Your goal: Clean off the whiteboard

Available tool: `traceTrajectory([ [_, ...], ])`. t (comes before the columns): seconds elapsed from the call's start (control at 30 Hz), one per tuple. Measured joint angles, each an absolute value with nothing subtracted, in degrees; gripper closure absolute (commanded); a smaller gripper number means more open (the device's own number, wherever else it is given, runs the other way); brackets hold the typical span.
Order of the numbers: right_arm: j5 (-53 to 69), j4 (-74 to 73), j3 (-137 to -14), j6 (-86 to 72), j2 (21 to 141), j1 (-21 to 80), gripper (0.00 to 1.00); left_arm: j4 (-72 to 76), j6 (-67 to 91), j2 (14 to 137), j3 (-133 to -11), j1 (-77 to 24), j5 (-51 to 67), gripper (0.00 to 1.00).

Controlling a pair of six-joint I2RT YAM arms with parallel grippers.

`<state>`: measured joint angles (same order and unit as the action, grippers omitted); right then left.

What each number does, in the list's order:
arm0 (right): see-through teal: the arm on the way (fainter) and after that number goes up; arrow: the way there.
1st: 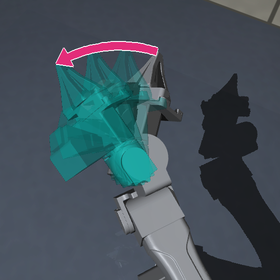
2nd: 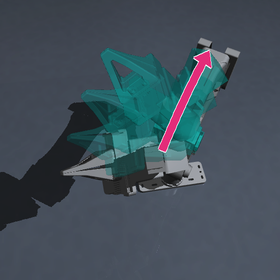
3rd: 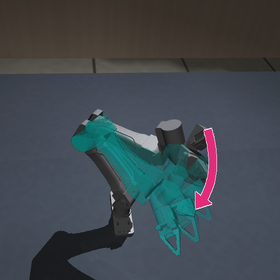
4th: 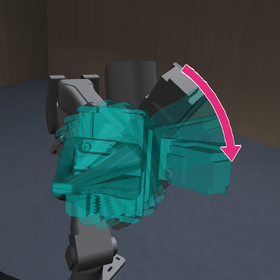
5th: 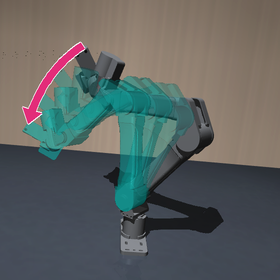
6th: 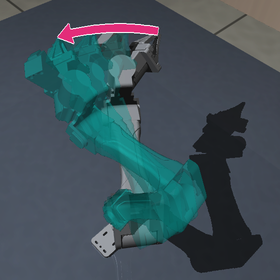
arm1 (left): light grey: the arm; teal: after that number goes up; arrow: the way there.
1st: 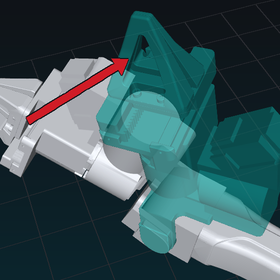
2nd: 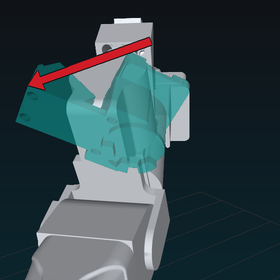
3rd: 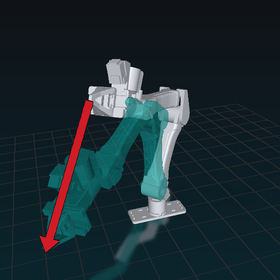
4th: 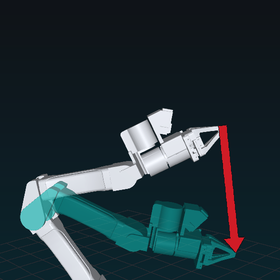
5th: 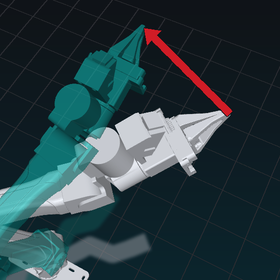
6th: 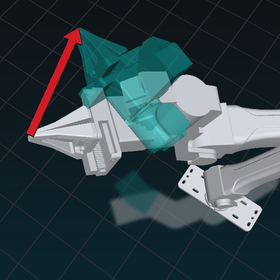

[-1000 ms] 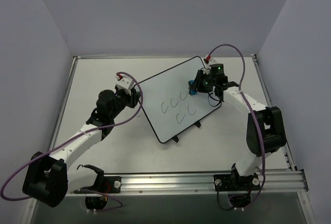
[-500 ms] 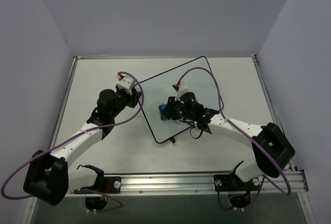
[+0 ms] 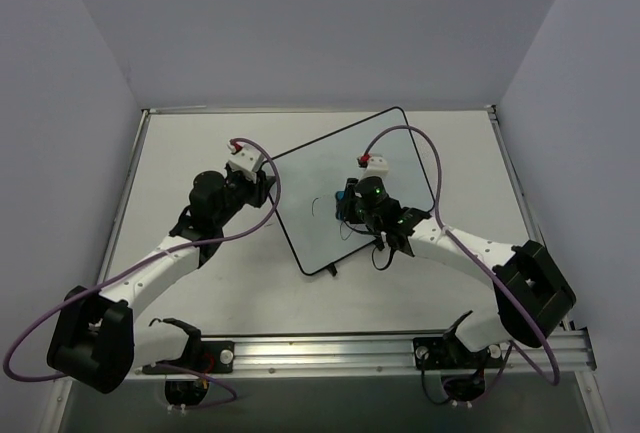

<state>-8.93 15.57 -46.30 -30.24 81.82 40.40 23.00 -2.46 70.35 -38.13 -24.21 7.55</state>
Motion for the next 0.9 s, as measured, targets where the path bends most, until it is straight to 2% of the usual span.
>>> traceTrajectory([
  [0.17,-16.99,12.25,-46.26,-30.22,81.65,41.12,1.00,23.00,-2.79,70.24,-38.15,-24.34,7.57,0.98],
  [0.37,-23.24,10.61,-50.02,-30.63,85.14,49.45,1.00,22.72,-2.81,70.30,-38.15,-24.45,7.09,0.98],
  [0.67,-25.28,9.08,-60.16,-31.48,93.01,59.79,1.00,22.11,-2.90,70.08,-38.13,-24.99,5.63,0.98],
  [0.9,-23.64,6.17,-62.57,-31.51,93.65,58.50,1.00,22.15,-3.40,69.95,-38.13,-25.43,4.89,0.98],
])
